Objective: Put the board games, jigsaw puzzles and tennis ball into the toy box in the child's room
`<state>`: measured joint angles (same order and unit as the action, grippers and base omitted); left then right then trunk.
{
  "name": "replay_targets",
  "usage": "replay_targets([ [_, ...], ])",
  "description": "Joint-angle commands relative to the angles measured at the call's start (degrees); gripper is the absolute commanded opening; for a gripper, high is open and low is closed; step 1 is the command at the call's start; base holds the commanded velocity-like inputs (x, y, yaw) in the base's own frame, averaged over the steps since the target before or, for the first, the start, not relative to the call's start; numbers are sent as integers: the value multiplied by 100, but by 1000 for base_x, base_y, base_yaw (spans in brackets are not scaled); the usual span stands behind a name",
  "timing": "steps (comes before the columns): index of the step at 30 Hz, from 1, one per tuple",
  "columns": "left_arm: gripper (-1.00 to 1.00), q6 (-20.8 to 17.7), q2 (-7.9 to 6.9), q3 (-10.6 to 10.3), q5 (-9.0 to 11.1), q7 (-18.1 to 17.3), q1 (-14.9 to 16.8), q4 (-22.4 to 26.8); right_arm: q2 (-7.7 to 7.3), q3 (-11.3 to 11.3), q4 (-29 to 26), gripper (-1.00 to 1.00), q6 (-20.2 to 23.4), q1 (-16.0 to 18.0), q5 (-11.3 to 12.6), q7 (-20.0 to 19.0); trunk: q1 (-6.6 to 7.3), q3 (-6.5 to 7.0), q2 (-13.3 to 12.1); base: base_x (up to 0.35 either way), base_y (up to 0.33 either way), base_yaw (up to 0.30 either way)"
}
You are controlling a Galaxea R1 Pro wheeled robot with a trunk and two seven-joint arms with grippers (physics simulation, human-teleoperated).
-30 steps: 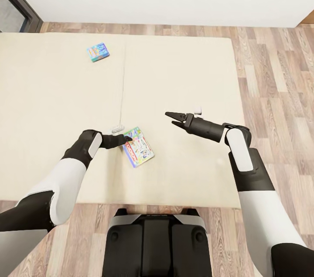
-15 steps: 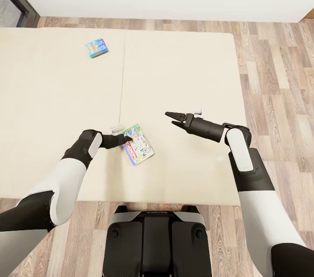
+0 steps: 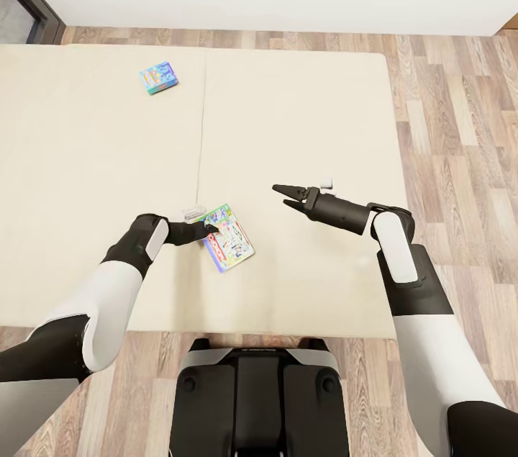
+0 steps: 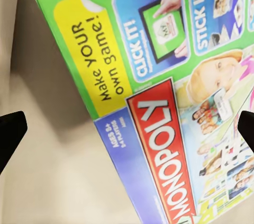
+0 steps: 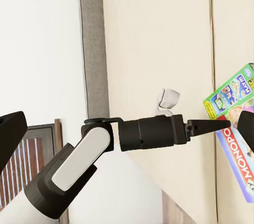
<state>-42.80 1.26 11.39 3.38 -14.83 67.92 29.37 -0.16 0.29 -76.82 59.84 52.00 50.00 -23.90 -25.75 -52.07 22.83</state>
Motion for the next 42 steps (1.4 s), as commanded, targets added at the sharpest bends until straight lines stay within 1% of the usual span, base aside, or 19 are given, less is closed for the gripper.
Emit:
replay_targets([
  [1,100,-44,6,34,31,7,2,4,-2,-1,0,100,11,3,-52,-53,-3,-6,9,0,0,0],
  [9,100,-44,6,37,31,7,2,5,-2,4,0,100,11,3,-52,-53,-3,-6,9,0,-15,0],
  [19,100,-43,6,37,32,7,2,7,-2,8,0,100,4,2,-52,-55,-3,-6,9,0,-179,0],
  [32,100,-36,14,33,31,7,2,7,-2,15,4,100,2,-6,-58,-59,-3,-6,9,0,-29,0],
  [42,100,-3,15,21,31,7,2,6,-2,15,9,100,2,-6,-83,-62,-3,-6,9,0,-126,0],
])
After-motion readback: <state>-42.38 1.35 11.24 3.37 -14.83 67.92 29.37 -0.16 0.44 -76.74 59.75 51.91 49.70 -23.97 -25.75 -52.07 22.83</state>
